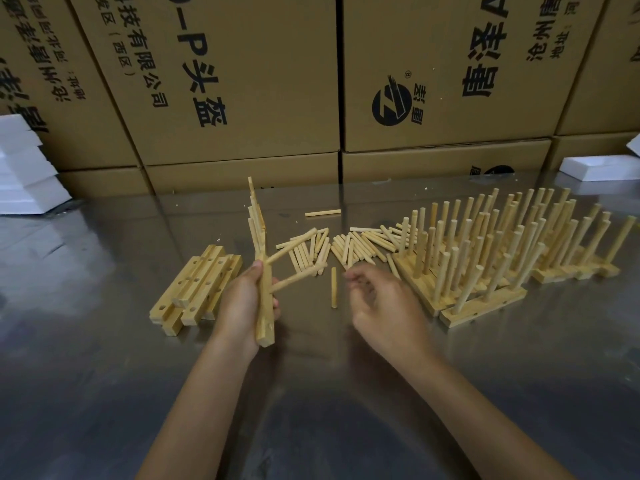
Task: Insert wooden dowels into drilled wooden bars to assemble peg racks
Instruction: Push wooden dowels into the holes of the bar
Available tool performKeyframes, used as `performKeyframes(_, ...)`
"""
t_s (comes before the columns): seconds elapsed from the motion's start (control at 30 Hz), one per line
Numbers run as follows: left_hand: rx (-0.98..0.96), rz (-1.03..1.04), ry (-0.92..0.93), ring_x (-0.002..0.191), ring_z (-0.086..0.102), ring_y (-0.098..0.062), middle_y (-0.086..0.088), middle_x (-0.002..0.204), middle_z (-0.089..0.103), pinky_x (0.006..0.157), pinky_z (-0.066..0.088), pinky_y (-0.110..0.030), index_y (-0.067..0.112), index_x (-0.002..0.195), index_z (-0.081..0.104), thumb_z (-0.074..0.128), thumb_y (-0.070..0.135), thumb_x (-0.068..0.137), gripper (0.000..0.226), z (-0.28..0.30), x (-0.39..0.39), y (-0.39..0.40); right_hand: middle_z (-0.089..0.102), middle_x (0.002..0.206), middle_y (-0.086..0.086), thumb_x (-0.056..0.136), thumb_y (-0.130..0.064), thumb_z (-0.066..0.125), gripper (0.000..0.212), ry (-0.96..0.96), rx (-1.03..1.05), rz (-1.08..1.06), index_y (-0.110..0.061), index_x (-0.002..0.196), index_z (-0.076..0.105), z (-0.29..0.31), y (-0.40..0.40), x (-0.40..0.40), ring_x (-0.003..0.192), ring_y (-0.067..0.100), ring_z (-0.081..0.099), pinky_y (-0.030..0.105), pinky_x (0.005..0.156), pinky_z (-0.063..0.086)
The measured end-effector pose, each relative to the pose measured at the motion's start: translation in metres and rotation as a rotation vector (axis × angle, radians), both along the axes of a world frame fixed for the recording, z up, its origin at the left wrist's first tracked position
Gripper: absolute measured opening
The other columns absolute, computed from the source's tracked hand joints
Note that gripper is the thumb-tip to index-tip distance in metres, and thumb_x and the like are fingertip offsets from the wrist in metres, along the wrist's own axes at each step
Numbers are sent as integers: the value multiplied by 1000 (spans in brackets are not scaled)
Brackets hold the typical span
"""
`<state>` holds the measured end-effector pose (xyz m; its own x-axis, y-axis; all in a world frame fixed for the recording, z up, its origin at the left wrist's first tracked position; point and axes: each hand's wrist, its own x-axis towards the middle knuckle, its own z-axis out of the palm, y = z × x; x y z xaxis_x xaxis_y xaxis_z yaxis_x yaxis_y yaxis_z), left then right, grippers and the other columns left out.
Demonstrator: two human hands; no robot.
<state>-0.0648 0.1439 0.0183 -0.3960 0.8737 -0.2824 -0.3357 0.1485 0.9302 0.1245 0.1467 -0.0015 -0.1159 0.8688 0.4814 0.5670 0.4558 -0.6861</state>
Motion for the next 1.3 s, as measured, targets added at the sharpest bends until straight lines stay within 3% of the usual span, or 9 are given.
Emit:
performKeyframes(0.1, -7, 30, -23, 41, 49, -9, -3, 74, 61, 41, 46, -20, 10, 96, 67, 53, 35, 102, 30, 1, -4, 1, 56, 133, -9, 97, -13, 47, 36, -280, -62, 98, -20, 132, 58, -17, 4, -3, 116, 8, 44, 13, 94, 33)
performKeyframes(0.2, -19, 23, -17, 39, 49, -10, -2, 63, 58, 42, 46, -22, 9, 89, 66, 53, 36, 102, 33, 1, -1, 0, 59, 122, -12, 99, -25, 47, 24, -416, -34, 72, -24, 117, 63, -24, 7, -6, 113, 12, 48, 31, 94, 35)
performKeyframes(0.33, -19, 9, -68, 42, 49, -11, 0, 55, 56, 45, 45, -24, 12, 89, 65, 54, 33, 102, 27, 2, -1, -1, 57, 86, -12, 91, -37, 61, 14, -309, -14, -54, -26, 85, 55, -24, 7, -5, 89, 11, 49, 27, 74, 38)
performKeyframes(0.47, -8, -51, -139, 47, 47, -13, -4, 67, 55, 38, 43, -22, 13, 92, 65, 52, 30, 103, 24, 1, -1, -2, 57, 97, -12, 91, -36, 65, 15, -347, -45, -90, -26, 103, 65, -26, 6, -4, 98, 9, 49, 25, 75, 41)
performKeyframes(0.57, 2, -84, -176, 50, 46, -14, -5, 73, 54, 36, 41, -22, 12, 96, 64, 50, 30, 103, 24, 0, -3, -3, 52, 88, -16, 93, -25, 62, 5, -338, -40, -68, -26, 93, 67, -21, 3, -5, 94, 9, 49, 25, 72, 40)
performKeyframes(0.77, 33, -24, -219, 50, 45, -12, -3, 80, 54, 36, 42, -18, 14, 112, 60, 48, 30, 103, 21, 2, -2, 0, 63, 83, 1, 94, -16, 53, 19, 138, -184, 453, -31, 99, 63, 4, -19, -15, 79, 21, 58, 38, 67, 45)
performKeyframes(0.93, 56, -4, -234, 46, 48, -10, -3, 82, 57, 40, 43, -19, 12, 131, 59, 49, 30, 103, 35, 2, -2, -2, 58, 82, -14, 89, -16, 51, 25, 13, 31, 333, -21, 99, 74, 12, -26, -21, 87, 8, 50, 20, 73, 40)
performKeyframes(1.13, 52, -1, -151, 43, 47, -9, 1, 60, 53, 40, 41, -20, 13, 88, 65, 51, 35, 102, 30, 3, 0, -3, 44, 75, -15, 89, -23, 61, 16, -62, 140, 317, -20, 98, 74, 14, -28, -21, 81, 4, 44, 17, 68, 37)
performKeyframes(1.3, 20, 22, -30, 49, 50, -12, 2, 56, 54, 52, 45, -27, 10, 87, 68, 51, 43, 101, 39, -3, 8, -5, 35, 77, -18, 91, -28, 64, 12, -129, 161, 348, -27, 100, 72, 12, -24, -17, 84, 0, 39, 19, 67, 34)
